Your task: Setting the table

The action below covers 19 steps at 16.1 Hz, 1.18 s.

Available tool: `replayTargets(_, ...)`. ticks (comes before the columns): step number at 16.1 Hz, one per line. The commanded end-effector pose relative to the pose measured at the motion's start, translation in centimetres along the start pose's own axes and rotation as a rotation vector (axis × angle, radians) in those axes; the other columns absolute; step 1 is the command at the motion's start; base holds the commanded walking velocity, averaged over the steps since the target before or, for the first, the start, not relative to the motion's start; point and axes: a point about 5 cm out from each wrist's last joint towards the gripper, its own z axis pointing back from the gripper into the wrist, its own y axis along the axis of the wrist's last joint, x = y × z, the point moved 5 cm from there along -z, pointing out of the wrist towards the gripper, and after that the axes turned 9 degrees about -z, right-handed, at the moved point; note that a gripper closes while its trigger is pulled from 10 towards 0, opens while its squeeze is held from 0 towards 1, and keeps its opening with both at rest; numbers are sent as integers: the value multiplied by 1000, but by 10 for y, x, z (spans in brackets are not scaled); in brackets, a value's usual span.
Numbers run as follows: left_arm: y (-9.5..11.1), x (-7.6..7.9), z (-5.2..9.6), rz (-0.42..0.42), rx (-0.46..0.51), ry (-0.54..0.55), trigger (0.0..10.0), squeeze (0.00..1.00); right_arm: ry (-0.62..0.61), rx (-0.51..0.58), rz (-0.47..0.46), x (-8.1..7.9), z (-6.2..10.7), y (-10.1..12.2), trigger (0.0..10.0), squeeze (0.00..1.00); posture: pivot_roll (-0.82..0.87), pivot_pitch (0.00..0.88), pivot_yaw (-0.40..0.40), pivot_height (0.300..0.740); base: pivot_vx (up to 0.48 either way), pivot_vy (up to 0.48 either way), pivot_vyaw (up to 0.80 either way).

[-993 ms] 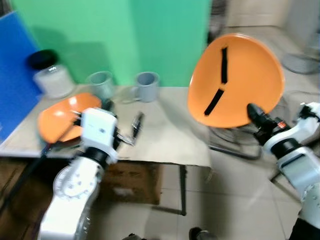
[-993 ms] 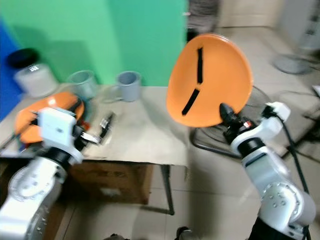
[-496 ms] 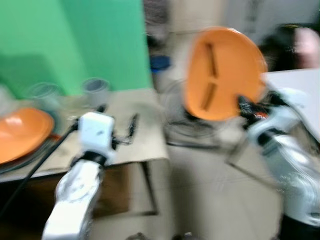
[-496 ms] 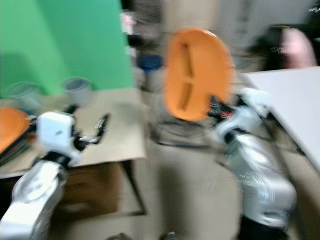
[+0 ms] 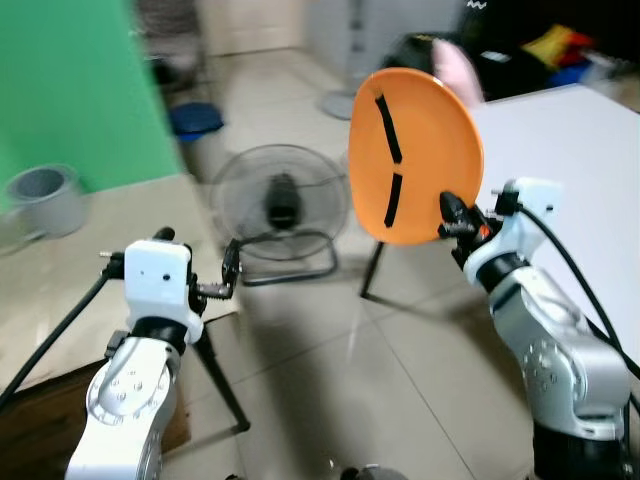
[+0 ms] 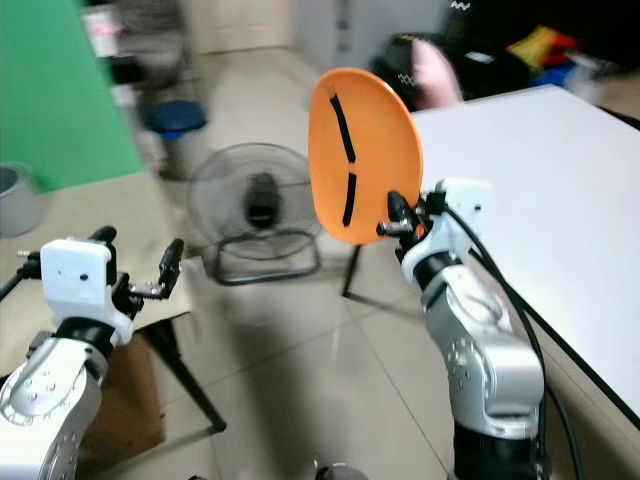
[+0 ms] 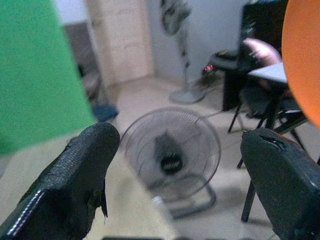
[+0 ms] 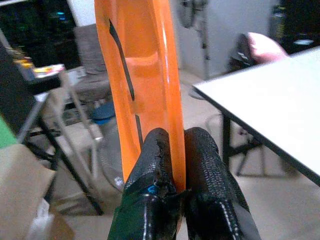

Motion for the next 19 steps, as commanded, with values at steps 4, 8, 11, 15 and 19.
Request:
replayTargets(4,12,-6,-15,-35,84,73,10000,0,-35,55,12,2,11,7,10000,0,-90,0,26,740,0,0,-800)
replayTargets(8,-5,5,-21,-34,43,10,10000,0,-75,6,31,14,32,-5,10000,0,-112,0,57,740,0,0,-800)
replayTargets(11,-9,11,-10,15,24,-39,10000,0,-88,-11,44,18,38,-7,10000,0,-116,4,73,740,0,0,-800)
replayTargets(15,-10,13,-2,66,10,-25,10000,0,-125,-16,60,26,43,-6,10000,0,-110,0,58,740,0,0,-800)
replayTargets(19,-12,13,2,79,7,-16,10000,0,-93,-35,86,22,37,-5,10000,0,-111,14,30,740,0,0,-800)
